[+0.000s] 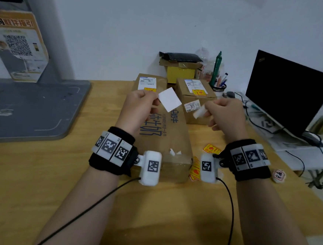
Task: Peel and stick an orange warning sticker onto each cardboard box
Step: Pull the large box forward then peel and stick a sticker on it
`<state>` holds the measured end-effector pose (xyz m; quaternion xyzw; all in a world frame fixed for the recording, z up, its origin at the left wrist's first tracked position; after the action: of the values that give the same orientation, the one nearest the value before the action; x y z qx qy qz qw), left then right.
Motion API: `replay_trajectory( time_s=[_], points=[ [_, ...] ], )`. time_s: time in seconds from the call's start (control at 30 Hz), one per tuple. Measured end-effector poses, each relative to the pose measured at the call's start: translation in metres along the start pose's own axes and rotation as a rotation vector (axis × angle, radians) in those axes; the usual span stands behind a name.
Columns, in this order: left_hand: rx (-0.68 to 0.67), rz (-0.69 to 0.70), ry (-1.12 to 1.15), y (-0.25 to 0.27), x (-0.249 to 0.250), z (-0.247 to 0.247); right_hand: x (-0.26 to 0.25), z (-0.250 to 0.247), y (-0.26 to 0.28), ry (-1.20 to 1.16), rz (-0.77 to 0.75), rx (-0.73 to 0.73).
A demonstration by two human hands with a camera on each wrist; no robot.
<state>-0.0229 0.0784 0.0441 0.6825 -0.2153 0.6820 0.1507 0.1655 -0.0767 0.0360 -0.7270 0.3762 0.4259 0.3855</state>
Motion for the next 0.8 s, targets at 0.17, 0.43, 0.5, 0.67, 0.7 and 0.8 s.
replay_trajectory(
  time_s=[0.17,0.43,0.5,0.67,0.7,0.8],
  points=[
    [-0.031,-0.007,-0.048,0.019,0.007,0.004,0.022,-0.014,0.011,0.196,0.067,0.043],
    [-0.070,-0.004,-0.053,0.047,0.016,-0.006,-0.002,-0.014,0.042,0.282,0.010,-0.070],
    [-0.080,-0.026,-0.034,0.054,0.018,-0.009,-0.019,-0.009,0.053,0.228,-0.070,-0.147],
    [-0.109,-0.128,0.085,0.070,0.022,-0.014,-0.061,-0.003,0.090,0.029,-0.336,-0.255],
    [-0.122,-0.147,0.107,0.072,0.022,-0.014,-0.065,-0.002,0.094,0.008,-0.365,-0.254],
    [-0.161,-0.171,0.113,0.080,0.025,-0.015,-0.071,-0.005,0.103,-0.015,-0.402,-0.240]
  ],
)
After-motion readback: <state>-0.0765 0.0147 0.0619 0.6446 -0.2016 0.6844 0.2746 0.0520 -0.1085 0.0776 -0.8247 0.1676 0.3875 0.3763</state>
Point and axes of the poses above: each hand's wrist, its own y-axis away from the middle knuckle, its own z-axis out of the palm, x = y × z, the point moved 5 cm from there along -y, towards the middle knuckle, and after that the axes turned 3 degrees about x, right-handed, at the moved point
